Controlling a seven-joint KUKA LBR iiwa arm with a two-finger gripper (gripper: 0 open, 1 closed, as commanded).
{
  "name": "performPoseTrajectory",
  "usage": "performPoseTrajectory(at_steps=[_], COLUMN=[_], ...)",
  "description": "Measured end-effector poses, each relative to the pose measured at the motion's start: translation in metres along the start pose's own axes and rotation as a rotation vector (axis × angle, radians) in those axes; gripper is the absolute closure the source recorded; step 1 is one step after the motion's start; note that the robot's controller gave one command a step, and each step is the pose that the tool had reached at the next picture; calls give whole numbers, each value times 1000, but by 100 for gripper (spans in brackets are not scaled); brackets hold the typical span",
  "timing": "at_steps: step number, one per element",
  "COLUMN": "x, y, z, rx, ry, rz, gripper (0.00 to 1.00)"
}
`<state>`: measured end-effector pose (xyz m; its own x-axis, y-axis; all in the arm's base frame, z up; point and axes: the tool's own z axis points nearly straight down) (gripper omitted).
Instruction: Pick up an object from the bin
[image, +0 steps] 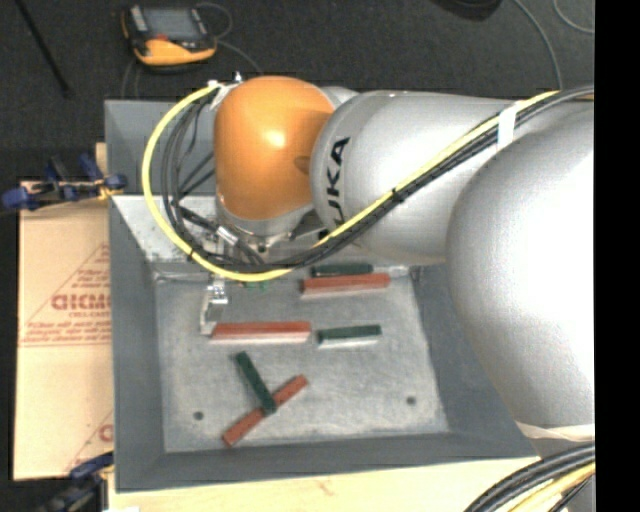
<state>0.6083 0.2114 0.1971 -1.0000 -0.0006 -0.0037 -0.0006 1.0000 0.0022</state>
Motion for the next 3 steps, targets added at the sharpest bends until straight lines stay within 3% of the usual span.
performPoseTrajectory(at_steps=[1, 2, 3], x=[1, 14, 27], y=[-1, -11, -22], z=[3, 31, 66], rx=[-1, 4, 0], ry=[-4, 8, -8], rz=[-6, -90, -305], gripper=[0, 0, 0])
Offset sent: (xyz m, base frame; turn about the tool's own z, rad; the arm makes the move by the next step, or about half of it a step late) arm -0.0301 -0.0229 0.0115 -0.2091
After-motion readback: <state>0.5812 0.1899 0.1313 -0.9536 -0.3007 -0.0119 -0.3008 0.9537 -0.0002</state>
